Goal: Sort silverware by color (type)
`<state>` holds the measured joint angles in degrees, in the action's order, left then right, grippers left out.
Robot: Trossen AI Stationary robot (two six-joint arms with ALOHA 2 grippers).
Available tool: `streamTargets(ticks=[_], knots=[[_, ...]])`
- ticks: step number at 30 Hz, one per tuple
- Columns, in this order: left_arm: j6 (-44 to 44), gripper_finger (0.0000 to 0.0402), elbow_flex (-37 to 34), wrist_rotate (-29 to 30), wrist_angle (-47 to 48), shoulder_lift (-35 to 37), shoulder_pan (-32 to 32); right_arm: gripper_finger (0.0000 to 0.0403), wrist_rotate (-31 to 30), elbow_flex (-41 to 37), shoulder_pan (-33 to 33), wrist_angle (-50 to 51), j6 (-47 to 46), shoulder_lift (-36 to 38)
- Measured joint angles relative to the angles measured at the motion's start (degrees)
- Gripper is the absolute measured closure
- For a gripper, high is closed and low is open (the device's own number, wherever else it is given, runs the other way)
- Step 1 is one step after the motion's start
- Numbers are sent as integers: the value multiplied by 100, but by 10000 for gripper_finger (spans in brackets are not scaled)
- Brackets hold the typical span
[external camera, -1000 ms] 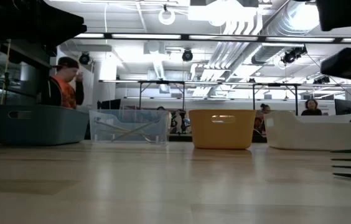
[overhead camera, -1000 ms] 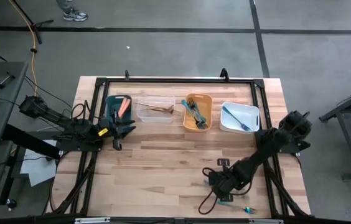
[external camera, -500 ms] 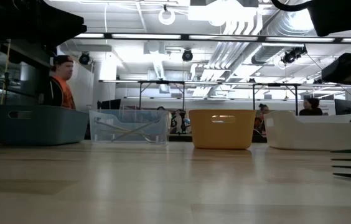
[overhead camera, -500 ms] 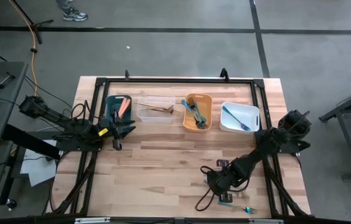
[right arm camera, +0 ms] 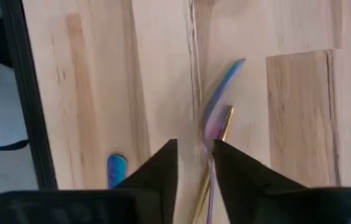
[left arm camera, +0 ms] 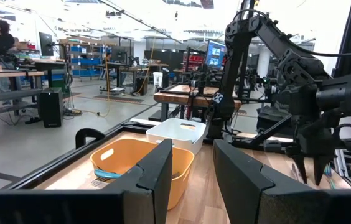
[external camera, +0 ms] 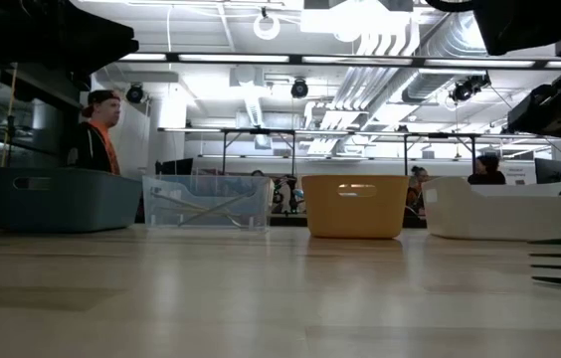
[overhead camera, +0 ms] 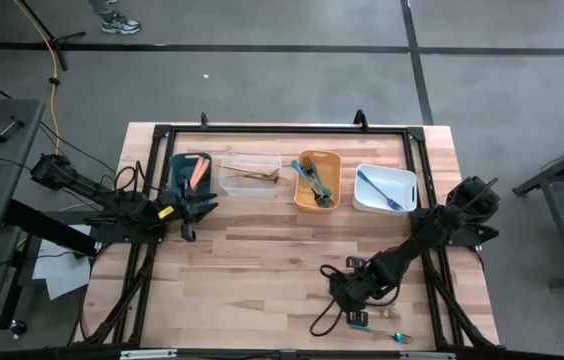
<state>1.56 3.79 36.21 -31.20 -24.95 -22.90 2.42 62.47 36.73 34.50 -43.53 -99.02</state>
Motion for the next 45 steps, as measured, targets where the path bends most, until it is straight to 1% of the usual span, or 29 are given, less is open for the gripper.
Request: streamTargets(ticks=[4,10,13,20,29,38,41,45], knots=[[0,291,2,0,2,2,-1,277,-52,-168,2,-42,1,2],[1,291,0,0,2,2,0,268,-93,-301,2,-126,48,2],[2,291,0,0,2,2,-1,269,-218,-301,4,-281,48,2],[-10,291,2,0,3,2,-1,269,-232,-301,53,-399,29,-4],[-135,291,2,-2,11,0,-2,269,-256,-303,159,-532,4,-326],[-136,291,2,-2,11,0,-2,270,-394,-303,157,-597,6,-348],[-136,291,2,-2,10,0,-2,281,-391,-303,159,-598,50,-348],[-137,291,2,-2,10,0,-2,311,-393,-303,162,-592,50,-348]])
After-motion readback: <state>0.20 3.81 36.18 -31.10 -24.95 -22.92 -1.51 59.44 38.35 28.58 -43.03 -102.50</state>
